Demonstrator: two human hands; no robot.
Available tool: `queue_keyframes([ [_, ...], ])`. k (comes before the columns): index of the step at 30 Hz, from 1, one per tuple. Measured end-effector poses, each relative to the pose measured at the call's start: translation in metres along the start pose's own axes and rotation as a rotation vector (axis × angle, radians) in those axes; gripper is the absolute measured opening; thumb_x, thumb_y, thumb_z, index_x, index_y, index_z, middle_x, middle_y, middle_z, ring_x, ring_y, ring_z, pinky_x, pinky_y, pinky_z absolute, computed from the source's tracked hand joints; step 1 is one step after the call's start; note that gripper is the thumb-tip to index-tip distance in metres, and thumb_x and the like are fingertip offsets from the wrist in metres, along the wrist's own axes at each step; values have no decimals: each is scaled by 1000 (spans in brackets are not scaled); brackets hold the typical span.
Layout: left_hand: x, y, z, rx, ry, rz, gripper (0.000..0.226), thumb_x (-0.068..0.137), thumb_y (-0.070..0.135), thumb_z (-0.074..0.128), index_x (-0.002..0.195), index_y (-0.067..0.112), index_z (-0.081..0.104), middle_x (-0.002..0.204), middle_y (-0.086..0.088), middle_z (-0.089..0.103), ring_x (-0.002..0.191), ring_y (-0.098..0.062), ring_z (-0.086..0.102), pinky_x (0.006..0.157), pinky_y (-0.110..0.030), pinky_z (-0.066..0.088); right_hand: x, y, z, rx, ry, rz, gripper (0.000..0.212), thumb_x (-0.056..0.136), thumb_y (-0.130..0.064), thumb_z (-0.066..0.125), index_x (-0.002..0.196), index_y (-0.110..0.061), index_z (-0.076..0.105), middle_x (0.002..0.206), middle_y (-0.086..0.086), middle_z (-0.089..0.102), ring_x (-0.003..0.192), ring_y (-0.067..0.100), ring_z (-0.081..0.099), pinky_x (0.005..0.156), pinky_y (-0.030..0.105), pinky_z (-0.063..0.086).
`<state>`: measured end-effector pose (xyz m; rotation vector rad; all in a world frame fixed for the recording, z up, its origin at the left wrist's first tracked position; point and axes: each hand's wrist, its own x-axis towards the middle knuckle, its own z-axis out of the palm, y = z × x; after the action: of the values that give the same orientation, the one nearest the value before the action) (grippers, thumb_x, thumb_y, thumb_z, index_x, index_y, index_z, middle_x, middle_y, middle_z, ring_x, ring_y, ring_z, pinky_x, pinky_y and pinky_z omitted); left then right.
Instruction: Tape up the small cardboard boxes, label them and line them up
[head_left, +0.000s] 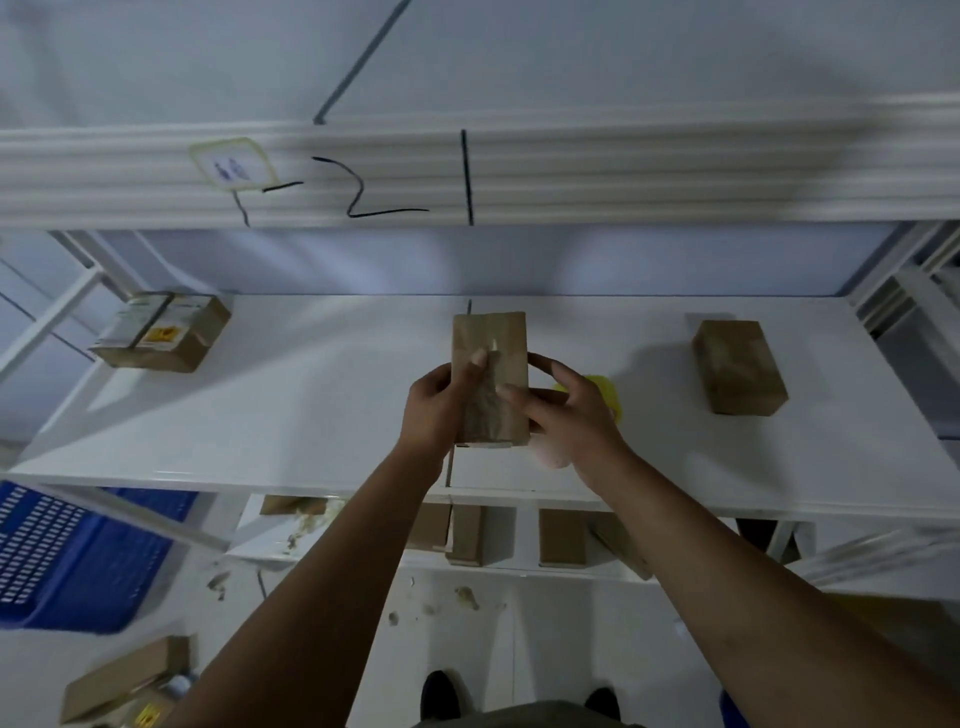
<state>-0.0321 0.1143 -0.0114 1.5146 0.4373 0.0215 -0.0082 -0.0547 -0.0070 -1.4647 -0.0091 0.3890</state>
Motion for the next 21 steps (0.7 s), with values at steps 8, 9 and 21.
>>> queue_keyframes([
  [8,20,-18,-28,-46,-119,-49,38,97,47,69,120,17,75,109,-5,80,101,-25,78,84,-43,65,18,22,20,-21,64,53,63,84,-16,87,141,-22,61,98,9,81,86,17,80,74,34,65],
  [9,23,-22,-30,-47,-141,-78,44,95,52,69,122,18,73,112,-4,79,103,-25,77,85,-42,65,22,29,21,-44,88,68,62,83,-21,88,140,-21,62,98,8,82,91,21,80,83,40,65],
  [21,35,-76,-38,199,-134,-29,43,89,40,75,128,25,72,111,4,78,108,-19,74,98,-45,60,51,81,36,-448,213,102,39,91,-44,76,125,-24,73,111,-11,76,103,9,71,77,20,52],
])
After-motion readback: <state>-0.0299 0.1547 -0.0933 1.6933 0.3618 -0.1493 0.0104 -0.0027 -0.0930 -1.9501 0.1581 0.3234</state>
